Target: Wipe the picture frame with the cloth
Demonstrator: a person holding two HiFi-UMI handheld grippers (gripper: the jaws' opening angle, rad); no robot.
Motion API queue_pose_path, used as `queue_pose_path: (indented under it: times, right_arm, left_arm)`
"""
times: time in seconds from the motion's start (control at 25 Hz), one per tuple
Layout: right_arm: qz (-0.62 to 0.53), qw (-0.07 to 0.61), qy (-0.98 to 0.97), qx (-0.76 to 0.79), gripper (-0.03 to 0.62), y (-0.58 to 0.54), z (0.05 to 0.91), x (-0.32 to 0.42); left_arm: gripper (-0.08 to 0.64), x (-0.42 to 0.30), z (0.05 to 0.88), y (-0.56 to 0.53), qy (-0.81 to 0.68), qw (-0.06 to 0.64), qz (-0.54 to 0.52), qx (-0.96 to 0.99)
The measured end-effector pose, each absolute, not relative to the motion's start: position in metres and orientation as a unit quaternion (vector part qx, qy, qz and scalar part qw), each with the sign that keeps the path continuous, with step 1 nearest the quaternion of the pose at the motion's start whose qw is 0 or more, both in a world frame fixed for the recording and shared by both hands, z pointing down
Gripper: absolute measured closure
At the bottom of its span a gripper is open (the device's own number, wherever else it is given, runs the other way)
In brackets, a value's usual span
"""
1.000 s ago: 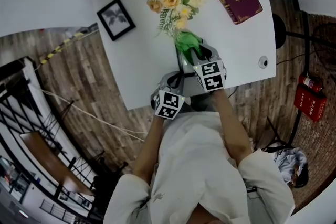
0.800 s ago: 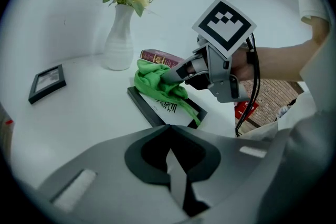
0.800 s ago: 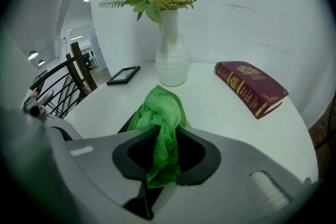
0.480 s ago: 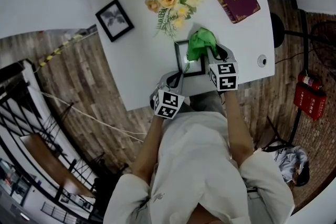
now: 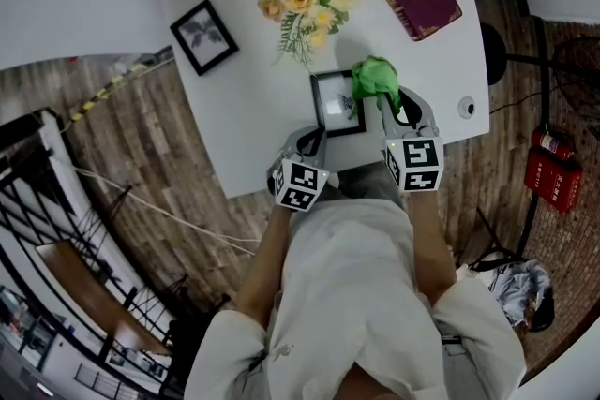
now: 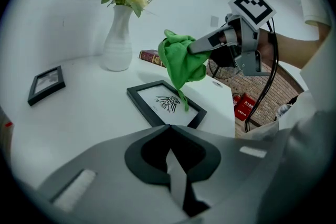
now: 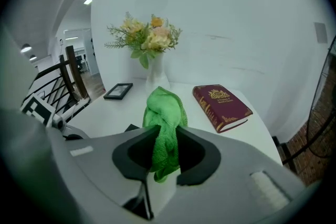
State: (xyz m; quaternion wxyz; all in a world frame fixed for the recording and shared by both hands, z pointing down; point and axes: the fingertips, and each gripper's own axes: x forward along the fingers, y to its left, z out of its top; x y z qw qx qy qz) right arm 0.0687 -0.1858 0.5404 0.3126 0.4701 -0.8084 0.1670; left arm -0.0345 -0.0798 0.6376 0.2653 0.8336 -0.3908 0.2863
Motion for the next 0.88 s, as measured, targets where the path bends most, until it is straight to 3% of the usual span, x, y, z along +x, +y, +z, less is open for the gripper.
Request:
queue_pose_path:
  times: [0.48, 0.88]
  right_arm:
    - [0.195, 0.326, -0.849, 0.366, 0.517, -0.147, 0.579, -0.023]
    - [0.209, 0.369, -0.847, 0.32, 0.518, -0.132, 0.629, -0.051]
  left_arm:
    - [0.54, -0.034, 0.636, -0.08, -0.389, 0.265, 0.284, 0.835]
    - [0.54, -0.034, 0.637, -0.08, -0.388, 0.264, 0.282, 0.837]
